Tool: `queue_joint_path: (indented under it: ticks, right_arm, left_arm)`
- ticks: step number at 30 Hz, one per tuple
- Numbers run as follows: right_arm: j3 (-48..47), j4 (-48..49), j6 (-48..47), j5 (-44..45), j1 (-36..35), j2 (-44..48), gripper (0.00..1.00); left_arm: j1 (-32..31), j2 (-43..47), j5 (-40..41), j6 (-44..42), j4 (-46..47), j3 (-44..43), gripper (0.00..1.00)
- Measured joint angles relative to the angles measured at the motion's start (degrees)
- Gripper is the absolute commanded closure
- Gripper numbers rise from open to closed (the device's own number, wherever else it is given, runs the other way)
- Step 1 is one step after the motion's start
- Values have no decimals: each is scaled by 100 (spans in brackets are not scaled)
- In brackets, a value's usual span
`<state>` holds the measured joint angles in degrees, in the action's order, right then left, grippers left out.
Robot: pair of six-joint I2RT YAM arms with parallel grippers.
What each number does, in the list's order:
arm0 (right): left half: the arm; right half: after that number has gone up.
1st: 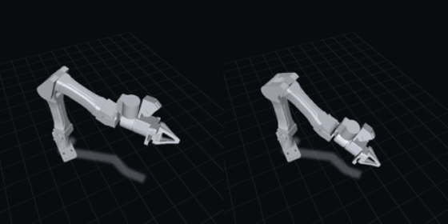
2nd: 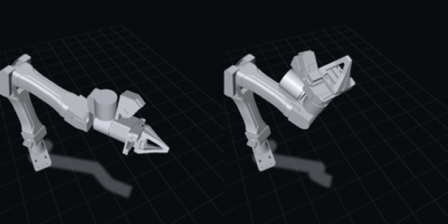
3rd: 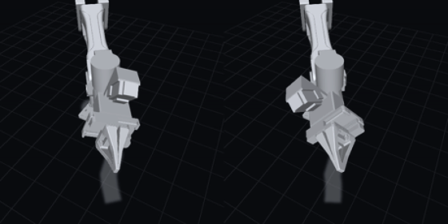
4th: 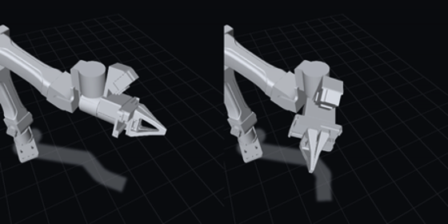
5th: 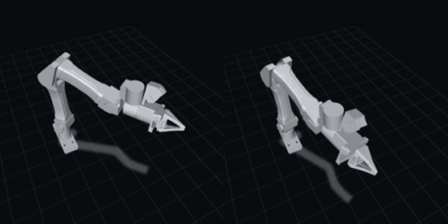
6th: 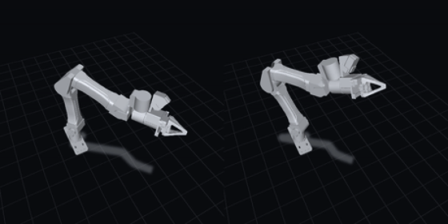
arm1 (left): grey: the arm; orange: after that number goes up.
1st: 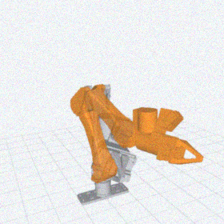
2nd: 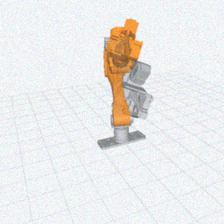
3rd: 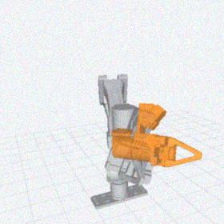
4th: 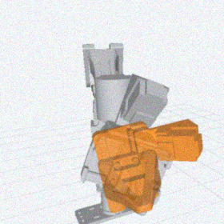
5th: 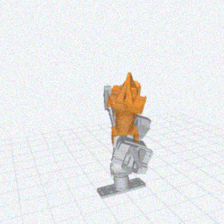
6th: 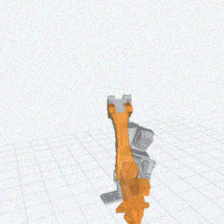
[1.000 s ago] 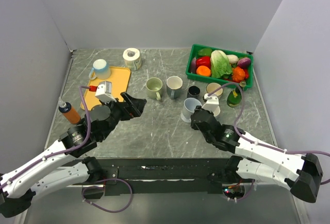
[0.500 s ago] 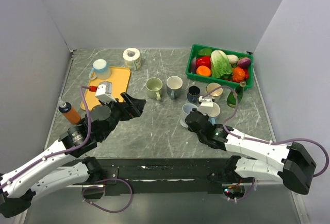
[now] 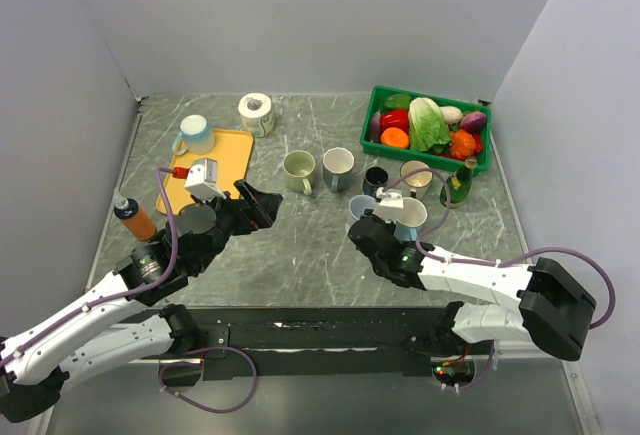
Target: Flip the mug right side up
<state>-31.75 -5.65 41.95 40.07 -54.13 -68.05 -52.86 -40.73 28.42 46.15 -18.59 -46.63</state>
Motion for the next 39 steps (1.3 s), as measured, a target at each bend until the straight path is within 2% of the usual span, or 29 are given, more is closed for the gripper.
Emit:
queue_joint_path:
  ticks: [1, 3, 4, 6, 7, 14, 17, 20, 21, 25, 33, 39]
  right_arm:
    - [0, 11, 20, 11, -2, -15, 85]
    - [0, 4, 66, 46, -28, -17, 74]
    - [0, -2, 66, 57, -44, -17, 65]
    - [0, -17, 66, 70, -70, -17, 56]
    - [0, -42, 70, 70, -85, -17, 46]
    - [-22, -308, 96, 87, -170, -24, 31]
    - [-66, -400, 149, 81, -199, -28, 22]
    - [-142, -535, 214, 52, -212, 13, 8]
    - [-153, -599, 221, 26, -214, 72, 1]
    - [-160, -691, 122, -168, -216, 540, 0]
    - [-363, -925, -35, -516, -225, 1246, 0]
    - [-374, -1064, -138, -726, -225, 1878, 0]
  left_arm:
    - [0, 0, 7, 0, -11, 0, 4]
    - [0, -2, 24, -4, -22, 0, 4]
    - [0, -4, 33, -9, -22, 0, 4]
    - [0, -31, 37, -31, -22, -2, 4]
    - [0, -44, 35, -48, -24, -4, 4]
    - [0, -282, -28, -216, -39, -72, 4]
    - [0, -431, -76, -306, -61, -155, 4]
    - [9, -605, -76, -378, -111, -284, 4]
    - [26, -660, -79, -404, -131, -334, 4]
    - [293, -938, -282, -632, -170, -579, 4]
    - [1786, -2461, -1517, -1093, 20, -1443, 4]
    - [2509, -3526, -1329, -1864, -402, -2695, 4]
